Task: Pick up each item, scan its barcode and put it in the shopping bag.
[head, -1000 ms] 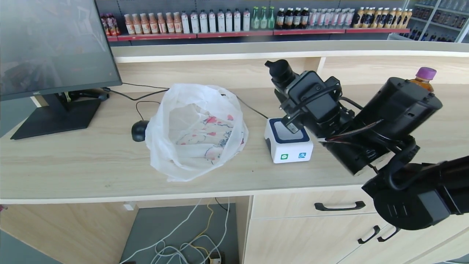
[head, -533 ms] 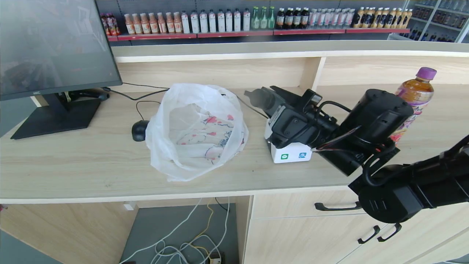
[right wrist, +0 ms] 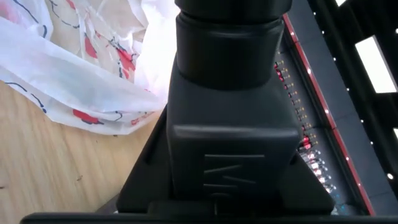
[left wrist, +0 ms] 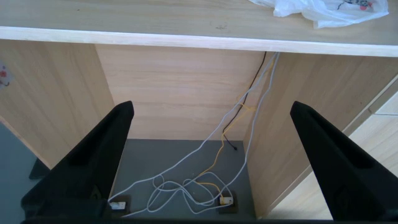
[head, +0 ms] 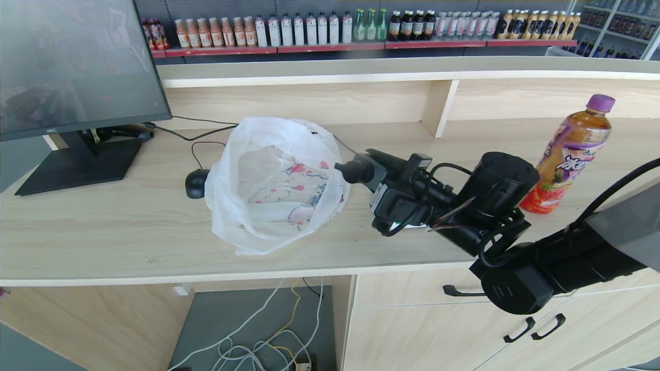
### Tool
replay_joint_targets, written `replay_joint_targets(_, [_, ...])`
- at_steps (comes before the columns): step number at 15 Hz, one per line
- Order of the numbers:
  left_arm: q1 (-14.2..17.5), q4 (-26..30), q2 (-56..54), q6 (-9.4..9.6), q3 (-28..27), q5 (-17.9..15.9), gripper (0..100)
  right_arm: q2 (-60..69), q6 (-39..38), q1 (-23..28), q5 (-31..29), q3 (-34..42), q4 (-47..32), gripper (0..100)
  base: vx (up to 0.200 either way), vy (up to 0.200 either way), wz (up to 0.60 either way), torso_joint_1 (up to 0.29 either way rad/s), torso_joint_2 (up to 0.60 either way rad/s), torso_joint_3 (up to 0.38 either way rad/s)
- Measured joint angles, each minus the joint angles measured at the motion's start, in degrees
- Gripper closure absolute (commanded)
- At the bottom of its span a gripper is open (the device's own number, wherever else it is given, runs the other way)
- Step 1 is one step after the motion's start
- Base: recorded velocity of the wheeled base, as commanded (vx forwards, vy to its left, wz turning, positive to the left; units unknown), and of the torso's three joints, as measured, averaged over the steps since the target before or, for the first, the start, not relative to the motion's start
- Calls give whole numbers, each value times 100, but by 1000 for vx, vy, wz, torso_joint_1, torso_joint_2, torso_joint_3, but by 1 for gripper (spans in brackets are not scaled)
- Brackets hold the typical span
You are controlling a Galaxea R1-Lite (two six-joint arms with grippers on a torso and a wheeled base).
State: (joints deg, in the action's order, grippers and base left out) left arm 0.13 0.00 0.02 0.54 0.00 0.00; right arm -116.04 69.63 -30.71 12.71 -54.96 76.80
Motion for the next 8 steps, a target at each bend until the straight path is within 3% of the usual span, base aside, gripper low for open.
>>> replay_joint_targets(8, [2, 0, 0, -2, 0, 0, 0, 69, -252, 347, 138, 295, 315, 100, 0, 0, 0, 0, 0, 0])
